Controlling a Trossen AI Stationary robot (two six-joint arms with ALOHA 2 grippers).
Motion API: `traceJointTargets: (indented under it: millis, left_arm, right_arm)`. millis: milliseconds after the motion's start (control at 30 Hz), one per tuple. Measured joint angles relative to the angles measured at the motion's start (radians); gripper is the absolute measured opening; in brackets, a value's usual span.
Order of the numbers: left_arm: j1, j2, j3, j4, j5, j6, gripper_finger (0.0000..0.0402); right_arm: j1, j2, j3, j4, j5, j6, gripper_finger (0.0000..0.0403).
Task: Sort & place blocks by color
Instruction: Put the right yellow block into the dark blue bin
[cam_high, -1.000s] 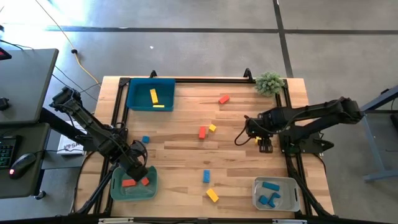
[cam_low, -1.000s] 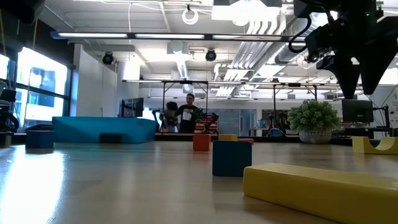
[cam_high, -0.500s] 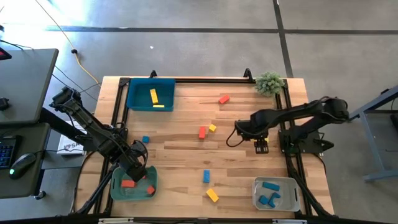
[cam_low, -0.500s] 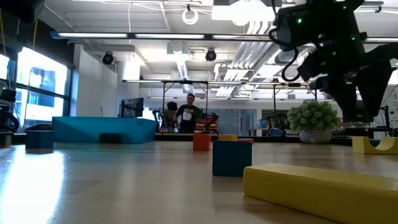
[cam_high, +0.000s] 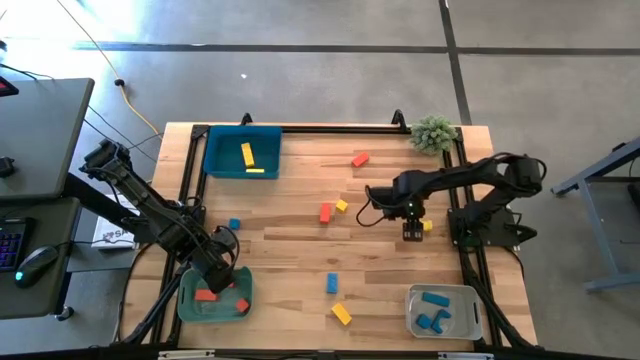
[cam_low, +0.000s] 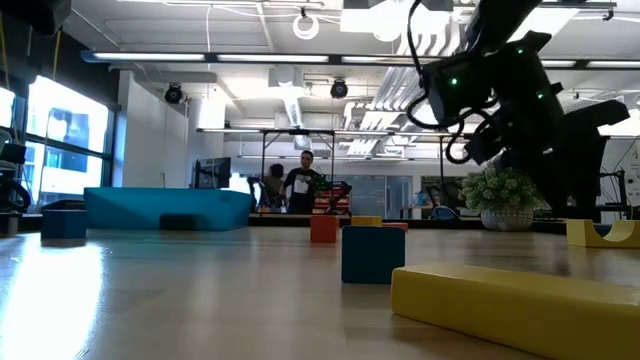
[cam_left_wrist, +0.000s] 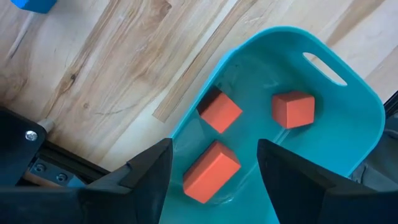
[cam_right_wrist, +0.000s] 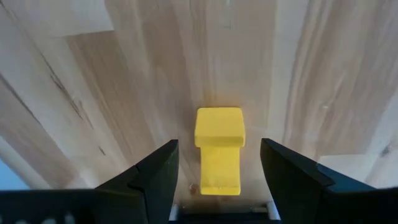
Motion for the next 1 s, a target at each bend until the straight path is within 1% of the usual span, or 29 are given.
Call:
traceJointTargets:
  millis: [233,567,633,800,967,1000]
  left_arm:
    - [0.000,0.000,0.000,0.000,0.000,0.008,0.0225]
    - [0.000,0.000,0.000,0.000,0.000,0.018,0.0225]
    - [0.000,0.000,0.000,0.000,0.000,0.019,0.0225]
    - [0.000,0.000,0.000,0.000,0.000,0.018,0.0225]
    - [0.000,0.000,0.000,0.000,0.000,0.019,0.0225]
    - [0.000,0.000,0.000,0.000,0.000,0.019,0.0225]
  right_arm:
    - [-0.027,0.057,0.000,0.017,0.001,-0.014,0.0213]
    - [-0.028,0.138,0.000,0.033,0.013,-0.022,0.0212]
    - [-0.028,0.151,0.000,0.033,0.013,-0.030,0.0207]
    - [-0.028,0.171,0.000,0.036,0.014,-0.040,0.0173]
    - [-0.032,0.171,0.001,0.033,0.005,-0.038,0.0110]
    - [-0.034,0.170,0.001,0.033,0.001,-0.037,0.0103]
